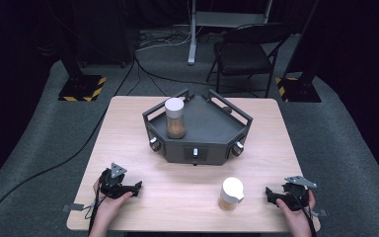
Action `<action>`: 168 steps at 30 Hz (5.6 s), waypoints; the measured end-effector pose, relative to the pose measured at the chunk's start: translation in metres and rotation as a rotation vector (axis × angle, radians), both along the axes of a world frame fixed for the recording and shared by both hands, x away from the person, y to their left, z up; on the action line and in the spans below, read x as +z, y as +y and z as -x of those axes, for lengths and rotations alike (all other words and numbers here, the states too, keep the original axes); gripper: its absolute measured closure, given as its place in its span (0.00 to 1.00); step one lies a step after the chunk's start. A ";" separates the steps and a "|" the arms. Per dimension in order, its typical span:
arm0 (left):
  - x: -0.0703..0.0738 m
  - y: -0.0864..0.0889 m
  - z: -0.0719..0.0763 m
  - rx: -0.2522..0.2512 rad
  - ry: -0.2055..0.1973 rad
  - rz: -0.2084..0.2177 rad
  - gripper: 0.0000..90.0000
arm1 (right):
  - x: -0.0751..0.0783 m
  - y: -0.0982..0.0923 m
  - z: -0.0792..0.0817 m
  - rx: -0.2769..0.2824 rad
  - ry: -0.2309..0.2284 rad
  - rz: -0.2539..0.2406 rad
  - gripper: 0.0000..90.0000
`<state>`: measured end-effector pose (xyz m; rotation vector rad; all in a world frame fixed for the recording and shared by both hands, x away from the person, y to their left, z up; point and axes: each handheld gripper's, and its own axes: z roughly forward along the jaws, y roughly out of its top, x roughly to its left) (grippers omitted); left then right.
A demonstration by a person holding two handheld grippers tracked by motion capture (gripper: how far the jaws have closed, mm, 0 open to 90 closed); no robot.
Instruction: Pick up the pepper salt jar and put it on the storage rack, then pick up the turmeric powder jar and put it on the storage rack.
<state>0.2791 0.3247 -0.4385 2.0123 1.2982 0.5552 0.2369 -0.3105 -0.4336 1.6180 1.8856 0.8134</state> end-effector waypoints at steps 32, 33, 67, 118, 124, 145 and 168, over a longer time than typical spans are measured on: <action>0.000 0.001 -0.001 -0.006 0.001 0.001 0.04 | 0.000 0.000 0.000 0.002 0.000 0.000 0.00; 0.000 0.001 -0.001 -0.007 0.001 0.001 0.04 | 0.000 0.000 0.000 0.001 0.000 0.000 0.00; 0.000 0.002 -0.003 -0.014 0.002 0.003 0.03 | 0.001 -0.002 0.003 0.004 0.000 -0.019 0.04; 0.000 0.001 -0.002 -0.011 0.002 0.001 0.03 | 0.055 0.034 0.064 0.304 -0.066 -0.053 0.06; 0.000 0.001 -0.002 -0.011 0.002 0.000 0.03 | 0.058 0.039 0.067 0.340 -0.080 -0.054 0.06; 0.000 0.001 -0.001 -0.010 0.002 -0.001 0.03 | 0.055 0.057 0.064 0.402 -0.135 -0.102 0.08; 0.000 0.001 0.000 -0.008 0.002 -0.001 0.03 | 0.039 0.074 0.051 0.424 -0.177 -0.167 0.12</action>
